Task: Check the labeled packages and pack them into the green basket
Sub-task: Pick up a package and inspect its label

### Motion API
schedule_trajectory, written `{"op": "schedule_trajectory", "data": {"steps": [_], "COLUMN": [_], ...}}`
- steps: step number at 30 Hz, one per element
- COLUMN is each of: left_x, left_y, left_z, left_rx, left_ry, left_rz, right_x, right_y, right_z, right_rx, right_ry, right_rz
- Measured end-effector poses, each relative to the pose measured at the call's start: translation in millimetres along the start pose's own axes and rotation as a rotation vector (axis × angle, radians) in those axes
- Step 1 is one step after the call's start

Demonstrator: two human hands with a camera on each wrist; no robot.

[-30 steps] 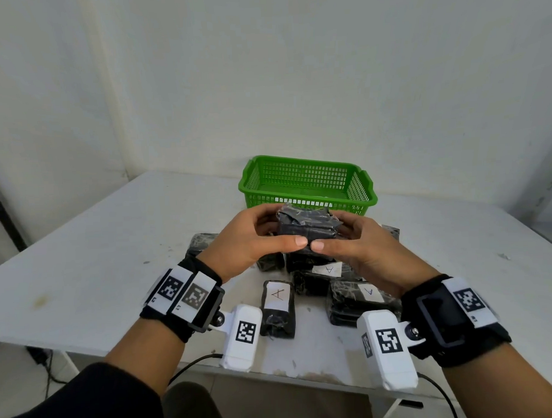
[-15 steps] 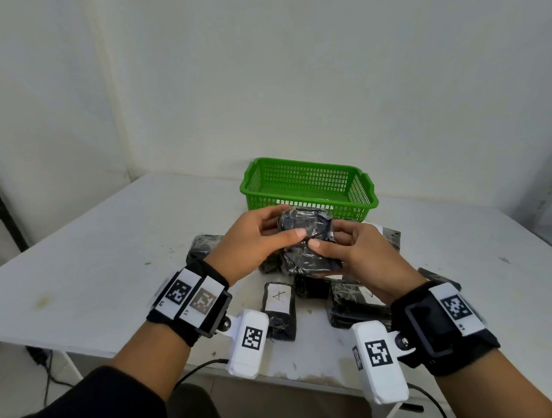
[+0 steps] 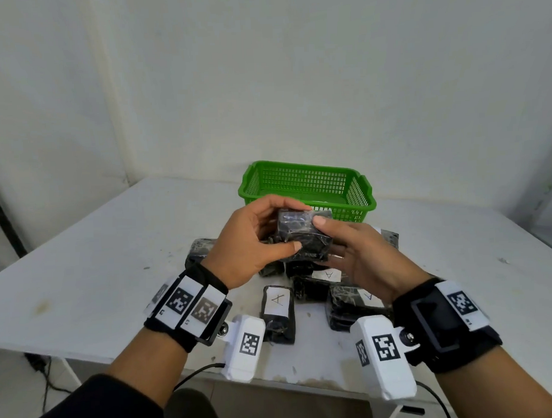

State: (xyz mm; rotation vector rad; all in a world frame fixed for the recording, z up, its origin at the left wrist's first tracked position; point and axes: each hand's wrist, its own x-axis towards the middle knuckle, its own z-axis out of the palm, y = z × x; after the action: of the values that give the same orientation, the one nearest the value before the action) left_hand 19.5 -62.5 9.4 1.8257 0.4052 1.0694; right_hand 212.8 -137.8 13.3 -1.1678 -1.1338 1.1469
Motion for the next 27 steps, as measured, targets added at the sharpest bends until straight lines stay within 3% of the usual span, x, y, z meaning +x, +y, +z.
{"op": "schedule_trajectory", "data": {"steps": [3, 7, 13, 16, 20, 27], "left_x": [1.1, 3.1, 4.2, 3.9, 3.1, 7.7], "left_y": [-1.4, -3.4, -8.1, -7.2, -5.6, -9.3], "left_z": [-3.7, -1.7, 1.7, 0.4, -0.3, 1.2], "left_rx": [0.073, -0.081, -0.043, -0.060, -0.113, -0.124], "left_ry": [-0.087, -0.116, 0.006, -0.006, -0.081, -0.013], "left_rz": [-0.114, -0.325, -0.281, -0.241, -0.301, -0.336], "right_x": [0.9, 2.1, 1.2, -1.5, -3.4, -2.4], "right_y": [-0.9, -1.3, 0.0, -1.2, -2.2, 2.1], "right_z": [-3.4, -5.1, -5.4, -5.4, -6.7, -10.6], "right_rx": [0.003, 0.019, -0.004, -0.078, -0.117, -0.029], "right_ry": [0.015, 0.058, -0.040, -0.051, -0.023, -0.056], "right_rz": [-0.067, -0.104, -0.071, -0.090, -0.113, -0.039]}}
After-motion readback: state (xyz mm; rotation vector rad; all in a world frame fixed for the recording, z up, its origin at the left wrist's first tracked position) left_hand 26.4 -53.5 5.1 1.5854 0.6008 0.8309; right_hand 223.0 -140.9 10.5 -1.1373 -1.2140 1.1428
